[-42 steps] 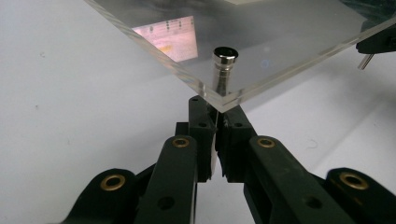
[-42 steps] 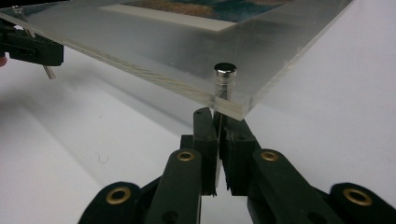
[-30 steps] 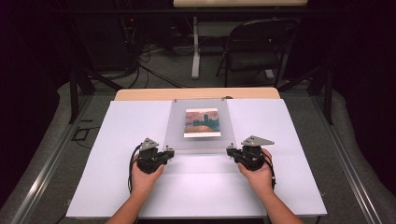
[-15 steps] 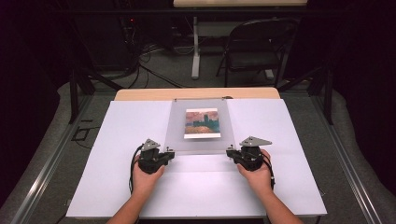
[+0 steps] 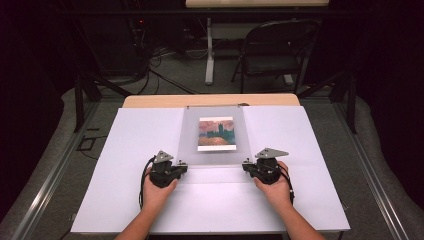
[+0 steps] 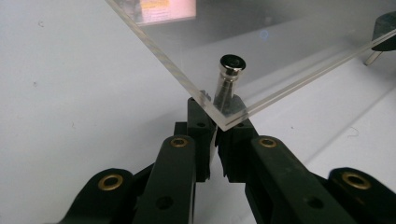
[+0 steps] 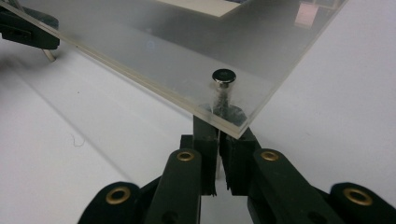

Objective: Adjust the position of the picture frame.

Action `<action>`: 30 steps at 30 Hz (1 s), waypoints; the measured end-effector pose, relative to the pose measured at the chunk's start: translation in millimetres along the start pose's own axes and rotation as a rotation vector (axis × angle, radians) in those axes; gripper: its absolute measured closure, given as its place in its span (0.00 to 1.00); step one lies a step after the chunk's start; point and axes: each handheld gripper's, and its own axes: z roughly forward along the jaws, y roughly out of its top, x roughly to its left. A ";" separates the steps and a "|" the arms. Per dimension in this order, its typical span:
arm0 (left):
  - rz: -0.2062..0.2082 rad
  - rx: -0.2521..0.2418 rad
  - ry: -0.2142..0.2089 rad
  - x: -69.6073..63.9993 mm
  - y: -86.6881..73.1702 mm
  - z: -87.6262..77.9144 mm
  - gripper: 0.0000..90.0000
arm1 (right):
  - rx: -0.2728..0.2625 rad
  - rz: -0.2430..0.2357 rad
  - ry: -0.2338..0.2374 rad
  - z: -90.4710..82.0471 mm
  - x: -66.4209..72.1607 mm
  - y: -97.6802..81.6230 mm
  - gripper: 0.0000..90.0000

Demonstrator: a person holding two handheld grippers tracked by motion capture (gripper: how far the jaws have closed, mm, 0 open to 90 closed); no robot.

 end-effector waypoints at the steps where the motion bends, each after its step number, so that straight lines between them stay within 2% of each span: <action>1: 0.000 -0.001 -0.001 0.0 -0.1 0.0 0.93 | 0.003 0.001 -0.001 0.5 -0.2 -0.7 0.95; 11: 0.001 -0.001 0.001 -1.0 -0.7 -0.4 0.93 | 0.000 -0.001 0.007 0.6 -1.5 -1.6 0.95; 16: -0.014 -0.014 -0.001 -0.8 -2.1 0.0 0.92 | 0.003 -0.004 0.003 0.3 -1.2 -1.4 0.94; 19: -0.015 -0.015 0.005 -1.0 -2.9 -0.6 0.91 | 0.000 -0.014 0.009 -0.7 -0.8 -1.0 0.89; 24: -0.013 -0.029 0.012 -2.2 -4.1 -2.0 0.79 | -0.025 -0.036 0.011 -4.2 2.1 -0.5 0.76; 27: 0.000 -0.029 0.020 -6.4 -5.6 -2.0 0.66 | -0.027 -0.060 -0.006 -3.8 5.7 -1.7 0.65; 29: 0.004 -0.035 0.026 -7.8 -6.0 -1.7 0.60 | -0.022 -0.057 -0.007 -3.6 6.7 -2.1 0.61; 30: 0.011 -0.035 0.031 -9.0 -6.1 -2.0 0.60 | -0.022 -0.057 -0.007 -3.6 6.7 -2.1 0.61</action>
